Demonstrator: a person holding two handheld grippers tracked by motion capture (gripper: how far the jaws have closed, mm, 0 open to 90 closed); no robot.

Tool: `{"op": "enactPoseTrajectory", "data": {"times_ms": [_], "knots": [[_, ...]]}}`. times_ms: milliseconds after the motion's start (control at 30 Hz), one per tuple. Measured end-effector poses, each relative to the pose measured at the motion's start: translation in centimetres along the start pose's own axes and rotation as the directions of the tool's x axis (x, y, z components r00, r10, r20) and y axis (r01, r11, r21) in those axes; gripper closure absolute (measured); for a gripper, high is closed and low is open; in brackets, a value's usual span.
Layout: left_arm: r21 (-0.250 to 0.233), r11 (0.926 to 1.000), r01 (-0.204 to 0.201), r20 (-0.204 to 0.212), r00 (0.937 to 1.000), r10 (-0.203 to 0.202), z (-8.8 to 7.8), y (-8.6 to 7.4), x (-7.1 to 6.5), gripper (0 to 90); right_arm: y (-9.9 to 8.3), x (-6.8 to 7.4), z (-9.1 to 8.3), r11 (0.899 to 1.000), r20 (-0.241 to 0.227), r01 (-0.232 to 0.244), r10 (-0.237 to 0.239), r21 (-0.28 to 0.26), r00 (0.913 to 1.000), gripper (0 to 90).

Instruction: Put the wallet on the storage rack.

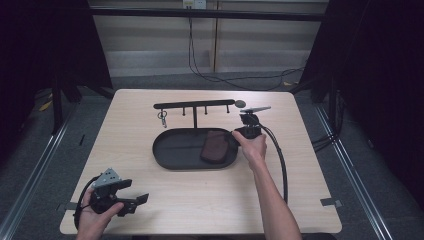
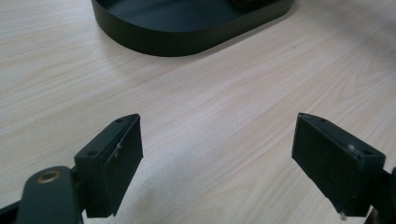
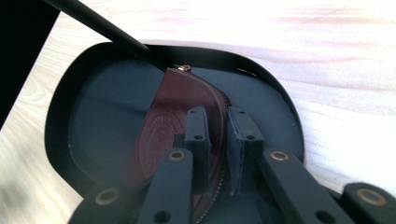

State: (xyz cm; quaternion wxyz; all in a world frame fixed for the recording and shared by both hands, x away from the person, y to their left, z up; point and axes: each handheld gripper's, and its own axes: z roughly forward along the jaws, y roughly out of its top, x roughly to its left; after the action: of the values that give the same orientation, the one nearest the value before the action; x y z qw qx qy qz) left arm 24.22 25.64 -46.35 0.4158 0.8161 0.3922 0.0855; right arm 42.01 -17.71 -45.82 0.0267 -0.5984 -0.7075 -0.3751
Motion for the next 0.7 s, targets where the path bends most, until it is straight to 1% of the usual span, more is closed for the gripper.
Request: {"op": "enactPoseTrajectory", "data": {"times_ms": [67, 133, 233, 300, 400, 433, 467, 500, 567, 600, 633, 700], "knots": [[-0.001, 1.0000, -0.001, -0.001, 1.0000, 0.001, 0.0, 0.0, 0.0, 16.3, -0.1, -0.1, 0.0, 1.000, 0.005, -0.003, 0.003, -0.002, 1.0000, 79.1], [0.001, 1.0000, 0.002, -0.001, 1.0000, -0.002, 0.0, 0.0, 0.0, 16.3, -0.3, -0.3, 0.0, 1.000, -0.001, -0.004, 0.004, -0.003, 1.0000, 78.8], [0.001, 1.0000, 0.000, -0.002, 1.0000, 0.000, 0.0, 0.0, 0.0, 16.3, -0.3, -0.4, -0.2, 1.000, 0.000, -0.004, 0.004, -0.010, 1.0000, 76.5], [-0.001, 1.0000, 0.002, -0.003, 1.0000, -0.002, 0.0, 0.0, 0.0, 16.3, -0.2, -0.3, -0.3, 1.000, -0.002, 0.004, -0.004, -0.017, 1.0000, 73.7], [-0.004, 1.0000, 0.003, -0.001, 1.0000, -0.003, 0.0, 0.0, 0.0, 16.3, -0.3, -0.2, -0.5, 1.000, -0.005, 0.017, -0.017, -0.020, 0.9998, 67.2], [-0.006, 1.0000, 0.004, -0.001, 1.0000, -0.004, 0.0, 0.0, 0.0, 16.3, -0.3, -0.2, -0.5, 0.999, -0.013, 0.022, -0.022, -0.026, 0.9997, 63.0], [-0.006, 1.0000, 0.004, -0.001, 1.0000, -0.004, 0.0, 0.0, 0.0, 16.3, -0.3, -0.2, -0.6, 0.999, -0.012, 0.021, -0.022, -0.028, 0.9997, 60.8], [-0.007, 1.0000, 0.004, -0.002, 1.0000, -0.004, 0.0, 0.0, 0.0, 16.3, -0.4, -0.2, -0.7, 0.999, -0.015, 0.032, -0.033, -0.034, 0.9994, 57.7], [-0.009, 1.0000, 0.002, -0.001, 1.0000, -0.002, 0.0, 0.0, 0.1, 16.3, -0.4, -0.2, -1.0, 0.999, -0.012, 0.039, -0.039, -0.036, 0.9992, 50.4], [-0.010, 0.9999, 0.004, -0.003, 1.0000, -0.004, 0.0, 0.0, 0.1, 16.3, -0.5, -0.1, -1.2, 0.998, -0.013, 0.046, -0.046, -0.042, 0.9988, 49.2], [-0.009, 0.9999, 0.004, -0.002, 1.0000, -0.004, 0.0, 0.0, 0.1, 16.3, -0.5, -0.1, -1.4, 0.998, -0.015, 0.052, -0.053, -0.042, 0.9985, 46.0], [-0.012, 0.9999, 0.007, -0.006, 1.0000, -0.007, 0.0, 0.0, 0.1, 16.3, -0.5, 0.1, -1.8, 0.996, -0.003, 0.069, -0.069, -0.053, 0.9976, 41.5]]}}
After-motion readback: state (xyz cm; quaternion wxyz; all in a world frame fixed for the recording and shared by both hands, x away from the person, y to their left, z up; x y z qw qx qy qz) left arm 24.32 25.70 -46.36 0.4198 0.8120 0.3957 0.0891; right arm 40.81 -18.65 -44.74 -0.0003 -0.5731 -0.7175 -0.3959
